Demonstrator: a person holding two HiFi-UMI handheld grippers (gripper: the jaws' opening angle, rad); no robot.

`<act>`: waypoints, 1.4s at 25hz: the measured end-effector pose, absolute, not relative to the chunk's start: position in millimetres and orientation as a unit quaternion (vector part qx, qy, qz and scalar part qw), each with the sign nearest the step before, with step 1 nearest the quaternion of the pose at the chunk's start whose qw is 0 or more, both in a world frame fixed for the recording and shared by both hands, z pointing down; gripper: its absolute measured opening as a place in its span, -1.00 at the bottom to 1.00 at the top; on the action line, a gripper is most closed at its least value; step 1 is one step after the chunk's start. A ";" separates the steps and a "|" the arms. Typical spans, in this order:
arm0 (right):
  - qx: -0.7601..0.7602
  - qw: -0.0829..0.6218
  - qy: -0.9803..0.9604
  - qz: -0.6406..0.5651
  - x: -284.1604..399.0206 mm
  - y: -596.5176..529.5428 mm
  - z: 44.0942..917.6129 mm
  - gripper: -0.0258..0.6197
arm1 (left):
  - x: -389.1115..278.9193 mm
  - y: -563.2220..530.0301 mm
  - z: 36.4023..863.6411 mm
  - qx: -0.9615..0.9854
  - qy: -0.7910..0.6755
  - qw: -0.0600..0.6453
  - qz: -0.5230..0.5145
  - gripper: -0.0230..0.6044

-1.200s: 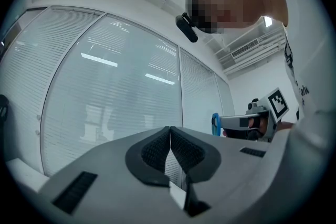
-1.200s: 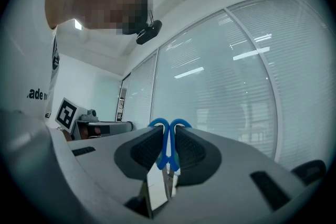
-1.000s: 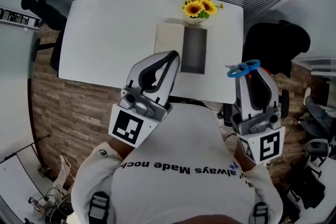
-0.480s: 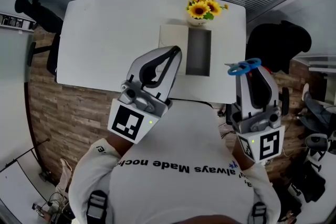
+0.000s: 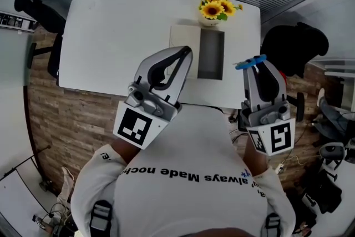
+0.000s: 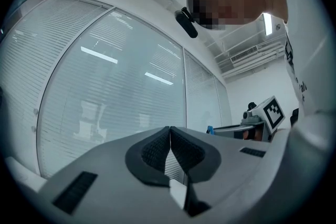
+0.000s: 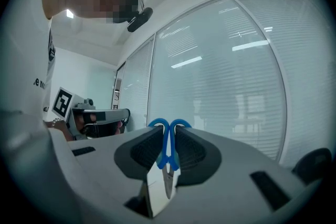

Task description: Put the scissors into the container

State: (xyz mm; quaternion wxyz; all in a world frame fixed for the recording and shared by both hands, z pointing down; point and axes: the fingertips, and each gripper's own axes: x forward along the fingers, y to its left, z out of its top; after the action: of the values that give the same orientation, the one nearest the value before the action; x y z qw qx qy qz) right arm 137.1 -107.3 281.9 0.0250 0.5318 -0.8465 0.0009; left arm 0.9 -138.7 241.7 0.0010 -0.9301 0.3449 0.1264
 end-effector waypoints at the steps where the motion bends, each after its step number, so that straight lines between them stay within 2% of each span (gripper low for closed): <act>1: 0.532 0.028 -0.846 0.004 137.2 -109.5 286.2 -0.67 | 0.4 -138.5 241.6 -0.930 0.345 0.001 0.127 -0.86; 35: 0.550 0.149 -0.811 0.131 134.8 -167.3 467.8 -0.67 | -38.2 -135.3 242.1 -0.927 0.350 0.002 0.137 -0.86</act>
State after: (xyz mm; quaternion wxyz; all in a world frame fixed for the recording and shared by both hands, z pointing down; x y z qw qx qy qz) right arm 134.8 -167.3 467.8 0.1488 0.5501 -0.8112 0.1312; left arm -38.2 -135.3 242.1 0.0021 -0.9267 0.3501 0.1369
